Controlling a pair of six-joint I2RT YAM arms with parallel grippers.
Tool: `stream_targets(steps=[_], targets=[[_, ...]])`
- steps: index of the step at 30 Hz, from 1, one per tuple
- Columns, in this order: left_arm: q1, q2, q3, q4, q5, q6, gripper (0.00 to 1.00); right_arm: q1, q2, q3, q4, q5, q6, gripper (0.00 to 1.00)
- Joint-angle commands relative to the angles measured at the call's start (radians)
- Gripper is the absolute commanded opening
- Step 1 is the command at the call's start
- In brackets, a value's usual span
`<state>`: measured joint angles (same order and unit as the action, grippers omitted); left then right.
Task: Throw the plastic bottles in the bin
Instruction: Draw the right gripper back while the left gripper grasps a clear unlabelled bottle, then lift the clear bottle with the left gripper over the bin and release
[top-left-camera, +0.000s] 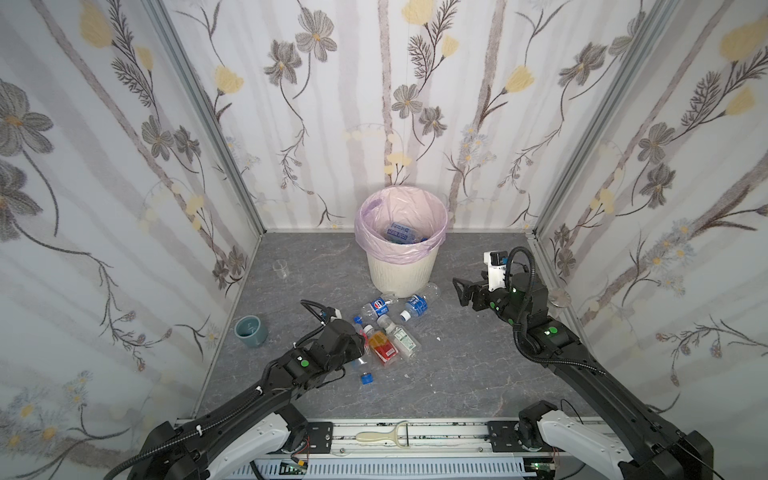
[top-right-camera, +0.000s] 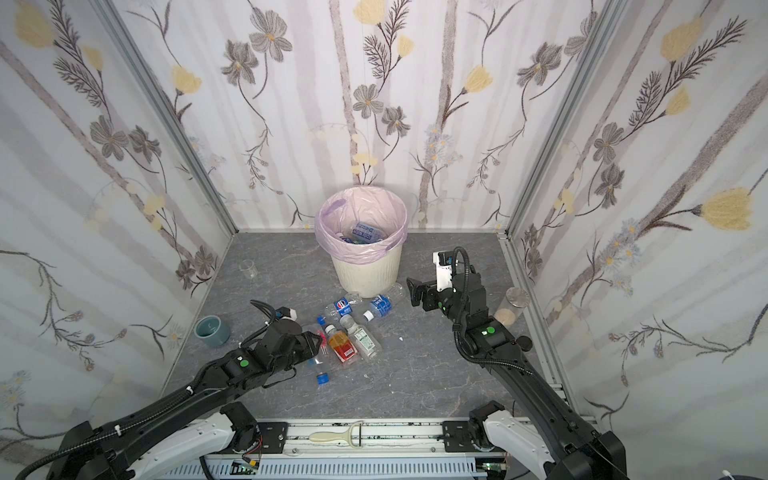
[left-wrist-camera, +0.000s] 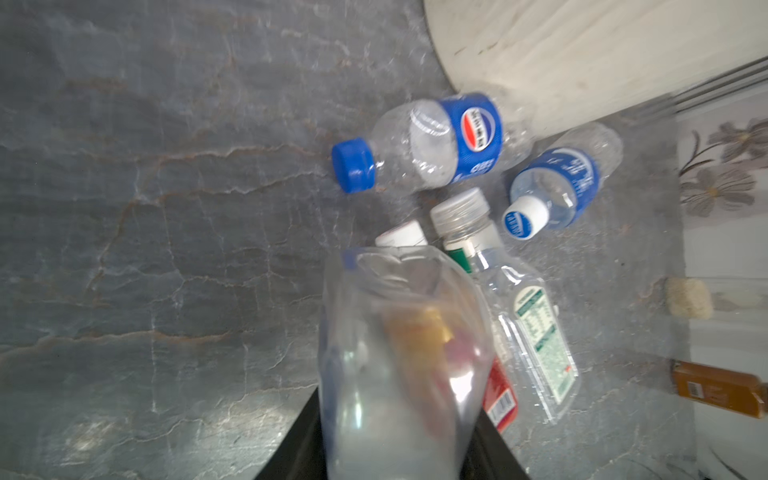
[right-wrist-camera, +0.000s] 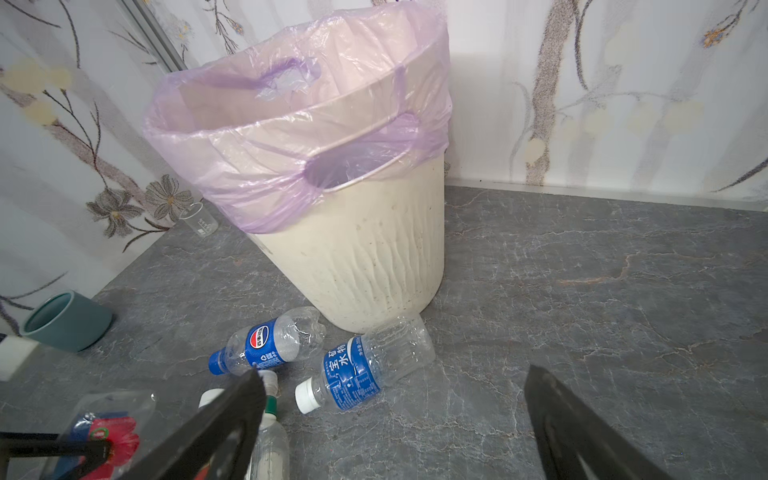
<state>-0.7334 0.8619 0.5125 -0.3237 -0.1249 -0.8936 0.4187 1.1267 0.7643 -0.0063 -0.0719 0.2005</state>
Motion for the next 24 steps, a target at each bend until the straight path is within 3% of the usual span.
stream_targets(steps=[1, 6, 18, 24], targets=[[0.002, -0.052, 0.040, -0.022, -0.067, 0.063, 0.40, 0.000, -0.012, -0.003, 0.004, 0.014, 0.008, 0.97], [0.003, -0.139, 0.105, -0.028, -0.117, 0.110, 0.31, 0.001, -0.025, -0.034, 0.001, 0.017, 0.014, 0.97], [0.003, -0.339, 0.327, -0.006, -0.394, 0.264, 0.26, 0.003, -0.024, -0.048, 0.003, 0.003, 0.037, 0.96], [0.003, -0.319, 0.455, 0.054, -0.417, 0.369, 0.28, 0.002, -0.028, -0.062, -0.001, 0.003, 0.043, 0.96]])
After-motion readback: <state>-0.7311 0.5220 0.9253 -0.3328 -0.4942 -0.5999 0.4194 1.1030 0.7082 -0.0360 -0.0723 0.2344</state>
